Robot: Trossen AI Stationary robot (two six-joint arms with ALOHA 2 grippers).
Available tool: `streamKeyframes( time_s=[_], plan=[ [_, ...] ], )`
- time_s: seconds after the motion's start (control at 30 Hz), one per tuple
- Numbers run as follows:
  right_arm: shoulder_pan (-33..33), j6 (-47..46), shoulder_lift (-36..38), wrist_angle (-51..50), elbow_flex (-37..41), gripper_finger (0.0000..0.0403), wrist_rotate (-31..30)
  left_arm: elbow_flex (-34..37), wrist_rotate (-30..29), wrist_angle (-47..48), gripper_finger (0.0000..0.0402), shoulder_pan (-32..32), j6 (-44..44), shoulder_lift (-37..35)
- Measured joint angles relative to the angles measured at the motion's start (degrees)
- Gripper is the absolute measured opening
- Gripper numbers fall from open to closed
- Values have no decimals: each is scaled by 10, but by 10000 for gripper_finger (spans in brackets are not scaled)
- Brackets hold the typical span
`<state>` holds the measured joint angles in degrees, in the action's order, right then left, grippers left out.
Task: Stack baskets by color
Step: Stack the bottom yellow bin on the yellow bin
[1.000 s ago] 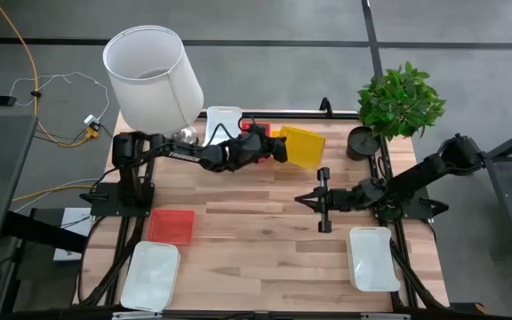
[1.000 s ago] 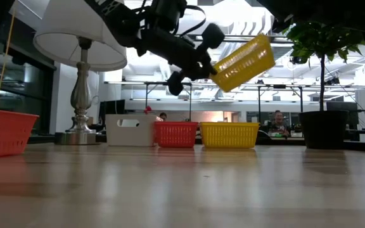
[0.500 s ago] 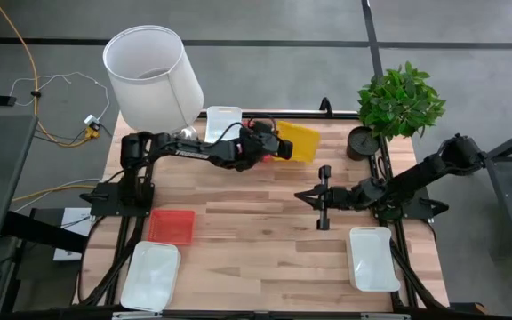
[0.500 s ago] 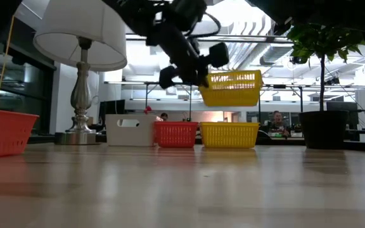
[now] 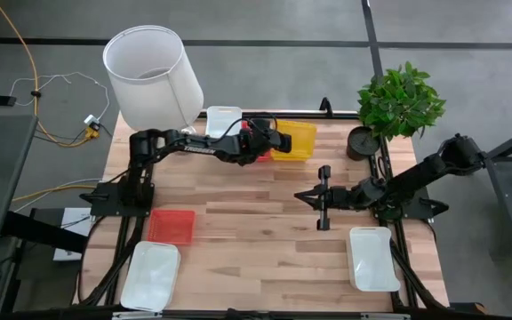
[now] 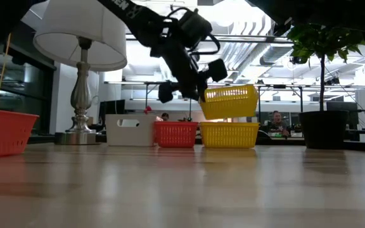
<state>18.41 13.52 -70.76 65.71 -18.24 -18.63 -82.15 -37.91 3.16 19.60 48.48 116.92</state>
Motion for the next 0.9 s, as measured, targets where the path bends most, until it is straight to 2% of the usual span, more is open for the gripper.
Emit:
streamKeyframes(
  time_s=[0.43,0.9],
  plan=[
    [0,0,0,0,0,0,-3,0,9,-28,0,-2,8,42],
    [0,-9,0,-3,0,0,-3,0,35,-66,11,-6,-59,45]
  ],
)
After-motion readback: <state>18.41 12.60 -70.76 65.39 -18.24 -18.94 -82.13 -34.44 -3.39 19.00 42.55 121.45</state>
